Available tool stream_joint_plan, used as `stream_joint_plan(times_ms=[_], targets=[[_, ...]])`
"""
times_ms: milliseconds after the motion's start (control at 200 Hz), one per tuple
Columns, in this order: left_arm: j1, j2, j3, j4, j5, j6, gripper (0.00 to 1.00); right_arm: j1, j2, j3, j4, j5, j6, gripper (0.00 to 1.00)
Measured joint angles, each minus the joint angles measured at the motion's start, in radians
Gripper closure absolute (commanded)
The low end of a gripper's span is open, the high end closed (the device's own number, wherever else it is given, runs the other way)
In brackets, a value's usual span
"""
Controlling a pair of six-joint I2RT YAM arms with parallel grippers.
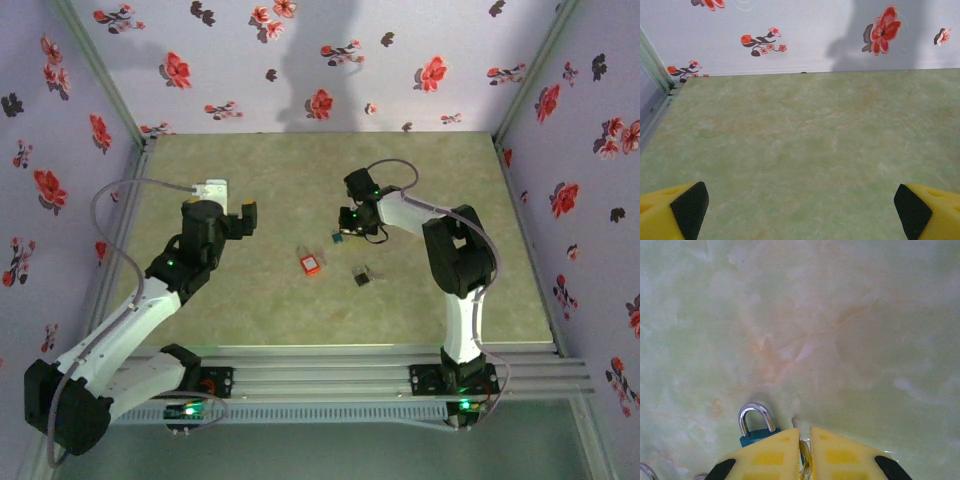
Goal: Lock with the key
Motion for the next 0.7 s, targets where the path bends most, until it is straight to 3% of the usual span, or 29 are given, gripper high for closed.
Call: stream_joint_plan(times_ms=[350, 615, 700], targets=[[0.0, 0.0, -0.004, 0.0, 0.0, 0.0, 0.0, -0.005, 0.004, 0.0, -0.007, 0.001, -0.006, 0.83], [-0.003, 0.0, -0.004, 0.0, 0.0, 0.003, 0.0, -0.007, 0.004, 0.0, -0.026, 0.009, -0.013, 0.75], [-0.005, 0.0, -0.004, 0.0, 0.0, 0.003, 0.0, -0.007, 0.003, 0.0, -0.032, 0.013, -0.015, 0.68]])
